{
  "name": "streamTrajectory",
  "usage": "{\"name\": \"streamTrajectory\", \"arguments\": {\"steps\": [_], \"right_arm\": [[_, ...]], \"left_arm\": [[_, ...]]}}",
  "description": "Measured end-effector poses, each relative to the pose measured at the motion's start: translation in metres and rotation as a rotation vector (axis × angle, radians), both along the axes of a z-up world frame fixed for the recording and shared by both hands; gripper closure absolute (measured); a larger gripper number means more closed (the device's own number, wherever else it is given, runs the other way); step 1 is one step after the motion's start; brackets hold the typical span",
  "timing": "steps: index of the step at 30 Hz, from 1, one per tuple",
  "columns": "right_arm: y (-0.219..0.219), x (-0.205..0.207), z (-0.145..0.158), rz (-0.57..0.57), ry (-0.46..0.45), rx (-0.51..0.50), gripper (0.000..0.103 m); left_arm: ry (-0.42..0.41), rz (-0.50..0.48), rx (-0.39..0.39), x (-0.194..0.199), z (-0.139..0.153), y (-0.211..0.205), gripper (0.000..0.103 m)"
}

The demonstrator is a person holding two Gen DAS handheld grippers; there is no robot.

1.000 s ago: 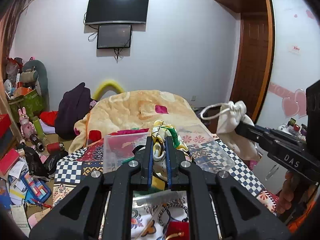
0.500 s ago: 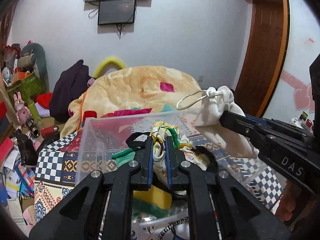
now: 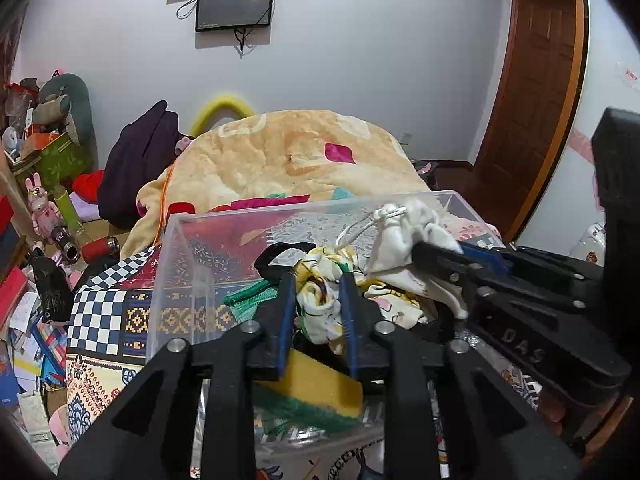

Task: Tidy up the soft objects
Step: 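Drop the scarf into the clear box with left tool while right tool drops the pouch in, then grasp the red velvet pouch with left tool while right tool grasps the beaded bracelet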

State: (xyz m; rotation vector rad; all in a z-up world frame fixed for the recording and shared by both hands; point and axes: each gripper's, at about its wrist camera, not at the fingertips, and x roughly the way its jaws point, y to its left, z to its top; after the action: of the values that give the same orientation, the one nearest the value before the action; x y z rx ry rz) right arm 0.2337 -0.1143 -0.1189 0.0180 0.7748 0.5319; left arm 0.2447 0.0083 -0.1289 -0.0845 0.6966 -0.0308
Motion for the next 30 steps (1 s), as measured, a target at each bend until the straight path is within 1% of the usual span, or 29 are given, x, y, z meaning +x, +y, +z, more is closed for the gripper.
{"name": "streamTrajectory", "arguments": {"steps": [1,2,3,4,5,8,9,11,12,14,18,19,22,26,28,30], "right_arm": [[0.000,0.000,0.000,0.003,0.000,-0.002,0.083],[0.000,-0.002,0.002,0.004,-0.003,-0.005,0.080],[-0.001,-0.002,0.002,0.005,-0.005,-0.008,0.078],[-0.001,-0.004,0.004,0.007,-0.011,-0.011,0.075],[-0.002,-0.006,0.006,0.008,-0.017,-0.010,0.072],[-0.006,-0.015,0.013,0.004,-0.052,-0.014,0.065],[-0.009,-0.020,0.018,-0.004,-0.070,-0.010,0.059],[-0.014,-0.029,0.025,-0.008,-0.097,0.009,0.046],[-0.018,-0.036,0.030,-0.012,-0.118,0.025,0.043],[-0.022,-0.043,0.038,-0.014,-0.141,0.044,0.033],[-0.025,-0.063,0.050,0.002,-0.190,0.054,0.024],[-0.024,-0.067,0.052,0.009,-0.200,0.047,0.020],[-0.024,-0.079,0.052,0.026,-0.219,0.033,0.019],[-0.023,-0.092,0.040,0.056,-0.195,0.023,0.019],[-0.022,-0.098,0.032,0.065,-0.182,0.007,0.019],[-0.022,-0.100,0.023,0.066,-0.168,-0.012,0.019]], "left_arm": [[-0.004,0.001,0.000,-0.003,0.002,0.001,0.076],[-0.006,0.004,0.001,-0.005,0.003,0.002,0.069],[-0.011,0.010,0.002,-0.008,0.005,0.003,0.065],[-0.015,0.015,0.001,-0.010,0.007,0.003,0.057],[-0.023,0.020,0.000,-0.014,0.009,0.005,0.054],[-0.052,0.013,-0.002,-0.025,0.018,0.009,0.054],[-0.060,0.012,-0.002,-0.029,0.021,0.009,0.054],[-0.076,0.012,0.002,-0.039,0.026,0.011,0.049],[-0.087,0.010,0.001,-0.045,0.029,0.013,0.047],[-0.106,0.005,0.003,-0.057,0.034,0.015,0.042],[-0.137,-0.004,0.030,-0.083,0.042,0.016,0.036],[-0.142,-0.007,0.033,-0.088,0.043,0.016,0.035],[-0.150,-0.021,0.028,-0.105,0.045,0.018,0.034],[-0.144,-0.030,0.020,-0.123,0.041,0.020,0.027],[-0.123,-0.033,0.012,-0.129,0.034,0.020,0.026],[-0.085,-0.042,0.003,-0.131,0.024,0.018,0.026]]}}
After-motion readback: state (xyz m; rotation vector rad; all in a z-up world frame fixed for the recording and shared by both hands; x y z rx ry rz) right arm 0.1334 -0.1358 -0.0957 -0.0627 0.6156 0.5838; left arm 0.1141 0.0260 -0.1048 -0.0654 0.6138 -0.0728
